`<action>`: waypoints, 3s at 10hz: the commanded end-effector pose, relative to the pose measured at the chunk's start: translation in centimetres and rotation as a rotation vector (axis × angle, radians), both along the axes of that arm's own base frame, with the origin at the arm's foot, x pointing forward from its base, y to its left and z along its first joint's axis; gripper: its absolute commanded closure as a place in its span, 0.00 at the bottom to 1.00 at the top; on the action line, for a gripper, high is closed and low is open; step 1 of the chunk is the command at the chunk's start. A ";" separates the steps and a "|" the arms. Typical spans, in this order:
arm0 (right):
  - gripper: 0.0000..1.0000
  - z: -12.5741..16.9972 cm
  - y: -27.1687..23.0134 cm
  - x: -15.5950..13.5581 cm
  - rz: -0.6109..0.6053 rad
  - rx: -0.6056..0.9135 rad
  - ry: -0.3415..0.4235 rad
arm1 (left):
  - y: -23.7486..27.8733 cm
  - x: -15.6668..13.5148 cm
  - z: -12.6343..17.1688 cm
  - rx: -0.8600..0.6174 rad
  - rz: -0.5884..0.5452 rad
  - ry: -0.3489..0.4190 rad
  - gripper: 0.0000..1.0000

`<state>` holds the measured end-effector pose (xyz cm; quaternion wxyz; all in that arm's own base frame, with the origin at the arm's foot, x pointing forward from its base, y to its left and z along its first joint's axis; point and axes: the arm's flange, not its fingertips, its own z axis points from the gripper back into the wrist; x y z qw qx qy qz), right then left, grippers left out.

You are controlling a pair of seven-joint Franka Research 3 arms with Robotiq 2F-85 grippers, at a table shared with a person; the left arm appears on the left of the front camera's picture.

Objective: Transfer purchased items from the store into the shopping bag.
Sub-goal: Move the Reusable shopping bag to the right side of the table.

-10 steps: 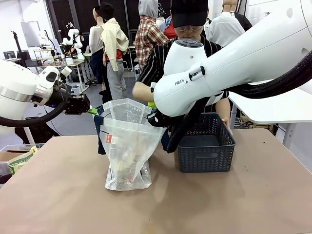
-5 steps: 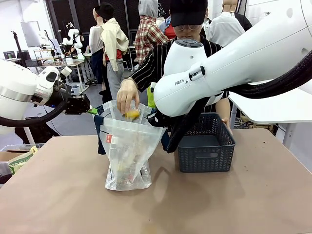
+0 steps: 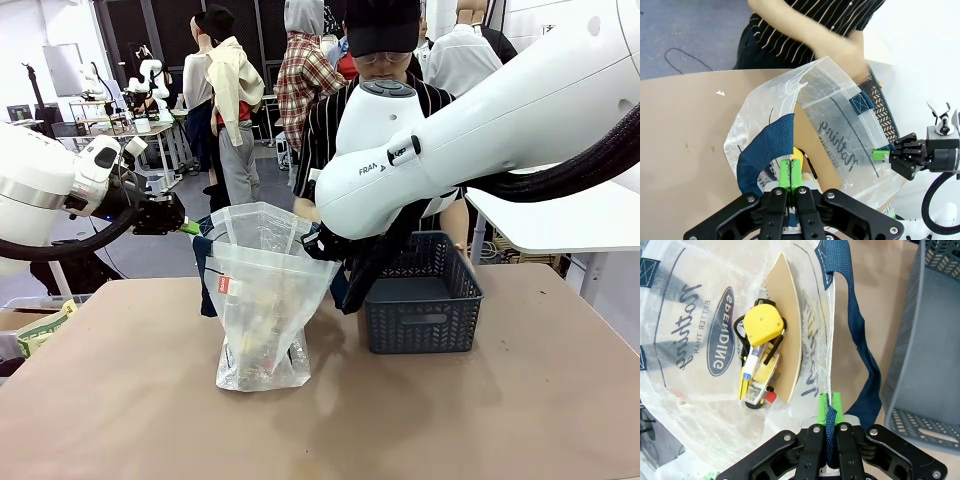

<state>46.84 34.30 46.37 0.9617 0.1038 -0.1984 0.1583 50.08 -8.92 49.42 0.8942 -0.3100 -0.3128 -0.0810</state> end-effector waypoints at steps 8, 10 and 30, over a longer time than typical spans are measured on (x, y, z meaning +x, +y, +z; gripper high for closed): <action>1.00 0.1 -0.2 0.0 0.003 0.012 0.006 | 0.1 0.0 0.2 0.000 0.001 -0.004 1.00; 1.00 0.1 -0.2 0.0 0.003 0.012 0.006 | 0.1 0.0 0.2 0.000 0.001 -0.004 1.00; 1.00 2.3 8.5 -0.5 0.232 0.272 -0.082 | -5.0 -0.2 -1.8 -0.391 -0.076 0.048 1.00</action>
